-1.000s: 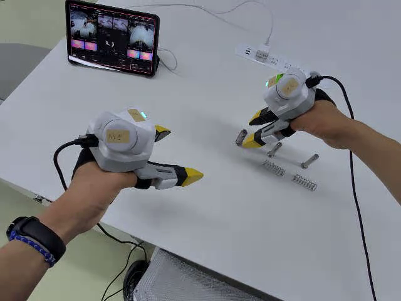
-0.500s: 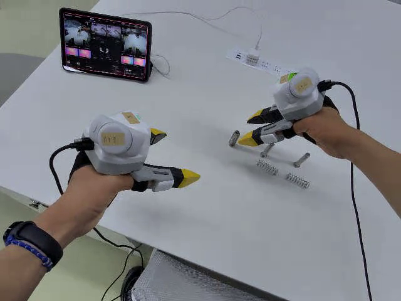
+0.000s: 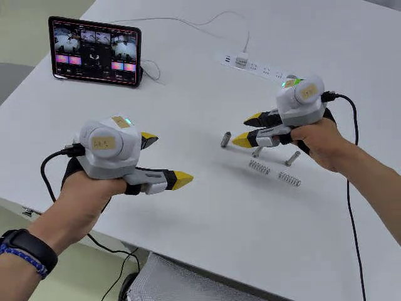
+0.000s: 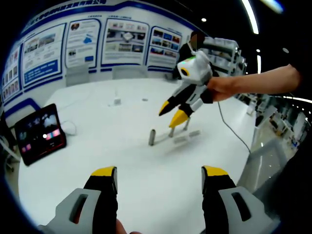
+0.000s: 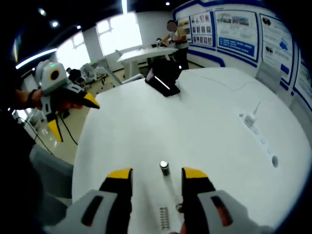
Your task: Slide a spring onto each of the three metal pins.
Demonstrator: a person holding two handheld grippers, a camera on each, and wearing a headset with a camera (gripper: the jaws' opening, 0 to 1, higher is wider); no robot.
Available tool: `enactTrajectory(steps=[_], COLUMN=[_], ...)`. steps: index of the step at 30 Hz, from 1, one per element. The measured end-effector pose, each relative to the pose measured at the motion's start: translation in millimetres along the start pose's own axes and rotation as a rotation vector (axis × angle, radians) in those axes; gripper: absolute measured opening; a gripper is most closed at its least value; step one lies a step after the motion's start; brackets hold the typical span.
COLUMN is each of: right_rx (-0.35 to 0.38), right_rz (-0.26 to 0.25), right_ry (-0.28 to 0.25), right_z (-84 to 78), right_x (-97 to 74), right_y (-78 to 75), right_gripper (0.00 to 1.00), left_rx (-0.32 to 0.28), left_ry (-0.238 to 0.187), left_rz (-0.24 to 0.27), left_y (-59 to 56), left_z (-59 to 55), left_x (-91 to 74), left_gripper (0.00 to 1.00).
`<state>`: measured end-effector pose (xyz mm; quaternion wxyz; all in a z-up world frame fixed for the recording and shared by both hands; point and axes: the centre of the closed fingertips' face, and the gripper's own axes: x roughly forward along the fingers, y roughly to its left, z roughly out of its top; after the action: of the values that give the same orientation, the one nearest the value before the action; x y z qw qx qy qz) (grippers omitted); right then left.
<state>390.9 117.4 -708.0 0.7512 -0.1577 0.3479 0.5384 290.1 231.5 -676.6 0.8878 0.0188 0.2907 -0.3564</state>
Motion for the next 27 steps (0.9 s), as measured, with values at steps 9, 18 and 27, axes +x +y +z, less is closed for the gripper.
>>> enactTrajectory(steps=[9, 18, 27], right_rx=[0.028, 0.084, 0.121], right_rz=[-0.051, -0.058, -0.092], right_ry=[-0.045, -0.091, -0.122], right_z=[-3.3, -14.2, -27.1], right_x=[-18.4, -34.3, -51.0], right_y=[3.0, 15.1, 22.8], right_gripper=[0.45, 0.51, 0.55], left_rx=[0.003, 0.006, 0.014], left_ry=[0.001, 0.005, 0.008], left_rz=[-0.001, -0.005, -0.011], left_y=[-0.5, -3.1, -2.9], left_z=[1.1, 1.4, 2.7], left_x=[2.3, 4.4, 6.5], left_gripper=[0.72, 0.72, 0.72])
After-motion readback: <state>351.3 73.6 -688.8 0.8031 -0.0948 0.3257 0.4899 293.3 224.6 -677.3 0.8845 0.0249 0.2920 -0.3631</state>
